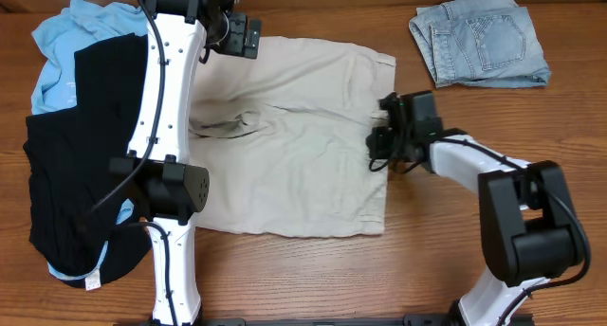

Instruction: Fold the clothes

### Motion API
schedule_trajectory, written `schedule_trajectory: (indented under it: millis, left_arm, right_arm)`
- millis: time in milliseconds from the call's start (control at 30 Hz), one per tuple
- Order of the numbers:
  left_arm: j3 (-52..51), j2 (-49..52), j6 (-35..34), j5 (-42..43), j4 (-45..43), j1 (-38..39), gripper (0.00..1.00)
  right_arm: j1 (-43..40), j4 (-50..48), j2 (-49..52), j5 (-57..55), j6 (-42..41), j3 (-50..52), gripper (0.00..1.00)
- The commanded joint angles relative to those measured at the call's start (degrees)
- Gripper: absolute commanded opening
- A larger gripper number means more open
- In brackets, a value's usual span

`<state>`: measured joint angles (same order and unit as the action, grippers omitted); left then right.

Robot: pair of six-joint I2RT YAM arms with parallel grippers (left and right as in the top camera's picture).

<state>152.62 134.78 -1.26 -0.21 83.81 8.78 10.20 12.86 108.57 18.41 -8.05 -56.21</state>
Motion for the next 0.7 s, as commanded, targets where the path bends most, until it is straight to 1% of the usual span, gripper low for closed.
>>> schedule_trajectory:
  millis: [0,67,133,200,267,333,367,433,467,533,567,600,667]
  left_arm:
    - [1.3,-1.4,0.9,-3.8,0.9,-1.5,1.0]
    - [1.3,-1.6,0.9,-4.8,0.9,-2.0,1.0]
    - [1.3,-1.6,0.9,-4.9,0.9,-2.4,1.0]
    - [1.3,-1.7,0.9,-4.9,0.9,-2.9,1.0]
    - [1.3,-1.8,0.9,-4.9,0.8,-3.3,1.0]
    - [1.8,-2.1,0.8,-4.7,0.9,-3.9,1.0]
    - [2.1,-2.6,0.6,-4.4,1.2,-4.1,1.0]
    - [3.0,-4.0,-1.1,-4.2,2.0,-4.4,1.0]
    - [4.1,-6.0,-1.8,-4.2,3.5,-4.4,1.0]
    - [5.0,-8.7,-3.3,-5.0,5.8,-4.4,1.0]
    - [5.2,-10.3,-6.0,-6.4,7.2,-4.4,1.0]
    - [5.2,-11.6,-7.6,-7.0,8.2,-4.4,1.0]
    - [5.2,-13.9,-9.2,-7.5,11.0,-4.4,1.0]
  right_arm:
    - [-8.0,2.5,2.4,-4.3,-1.3,1.0,0.07]
    - [-10.7,3.0,2.4,0.0,-0.4,-0.5,0.09]
    - [-12.3,4.9,2.4,1.8,-0.2,-2.3,0.11]
    - [-12.9,8.6,2.4,3.8,1.9,-5.1,0.16]
    - [-12.9,13.4,1.9,5.2,2.6,-8.7,0.29]
    - [-12.7,18.5,0.5,6.8,3.9,-12.9,0.45]
    - [-12.5,21.4,-0.9,7.2,3.9,-15.3,0.5]
    - [-12.4,27.1,-4.0,7.2,3.8,-19.9,0.56]
    - [-12.2,33.7,-8.5,7.2,3.8,-24.7,0.6]
    - [-12.1,39.0,-13.3,7.1,3.5,-27.9,0.63]
    - [-12.1,41.0,-15.9,6.9,3.2,-28.9,0.68]
    - [-12.1,42.9,-18.9,5.1,1.2,-29.4,0.73]
    - [-12.1,45.6,-24.8,0.5,-3.0,-29.5,0.77]
